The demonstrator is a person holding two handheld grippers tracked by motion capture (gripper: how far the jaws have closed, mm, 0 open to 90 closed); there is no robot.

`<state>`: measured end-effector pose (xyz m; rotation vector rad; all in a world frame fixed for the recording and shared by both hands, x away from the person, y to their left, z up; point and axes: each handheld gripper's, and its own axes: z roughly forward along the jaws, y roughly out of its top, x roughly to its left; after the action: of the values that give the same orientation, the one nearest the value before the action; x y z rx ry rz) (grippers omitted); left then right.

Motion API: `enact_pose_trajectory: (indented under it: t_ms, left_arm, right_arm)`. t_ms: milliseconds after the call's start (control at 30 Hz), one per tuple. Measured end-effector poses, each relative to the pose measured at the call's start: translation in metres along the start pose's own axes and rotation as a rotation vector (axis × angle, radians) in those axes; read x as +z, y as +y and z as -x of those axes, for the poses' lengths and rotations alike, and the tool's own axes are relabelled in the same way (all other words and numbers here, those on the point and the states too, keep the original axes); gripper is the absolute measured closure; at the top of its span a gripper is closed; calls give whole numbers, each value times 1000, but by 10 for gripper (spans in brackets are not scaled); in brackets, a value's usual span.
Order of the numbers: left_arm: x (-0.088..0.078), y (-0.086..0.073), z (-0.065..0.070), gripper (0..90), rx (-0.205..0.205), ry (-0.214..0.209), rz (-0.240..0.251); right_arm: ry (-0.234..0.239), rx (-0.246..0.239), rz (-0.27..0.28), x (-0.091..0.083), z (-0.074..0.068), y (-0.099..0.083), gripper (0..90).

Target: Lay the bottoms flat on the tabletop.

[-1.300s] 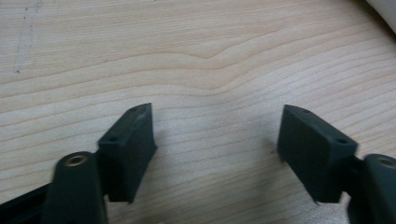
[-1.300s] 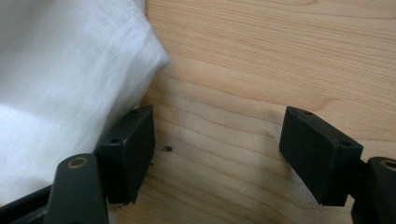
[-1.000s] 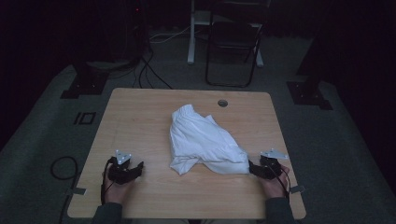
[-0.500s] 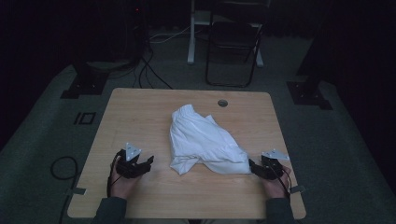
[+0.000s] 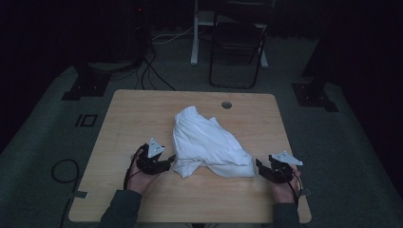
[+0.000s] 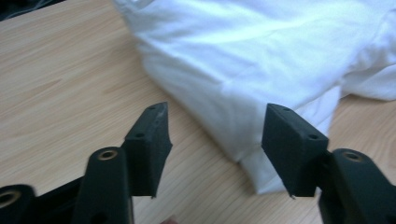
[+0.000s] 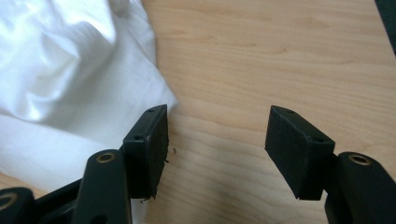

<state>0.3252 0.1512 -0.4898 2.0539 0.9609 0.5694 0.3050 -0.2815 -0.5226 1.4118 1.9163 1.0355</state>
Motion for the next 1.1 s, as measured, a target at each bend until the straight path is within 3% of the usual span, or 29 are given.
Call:
enact_pose_trajectory:
  t_ms: [200,433,933,1100]
  left_arm:
    - [5,15,12,429,29,-20,18]
    - [10,28,27,414,61,-49,27]
    - [28,47,58,371,116,-82,30]
    - [40,54,71,368,141,-83,6]
  right_arm:
    - [24,-28,9,2,-12,5,389]
    - [41,-48,-32,14,-23,0,392]
    - [59,-26,-87,31,-23,-9,409]
    - [98,-31,-93,33,-24,-12,536]
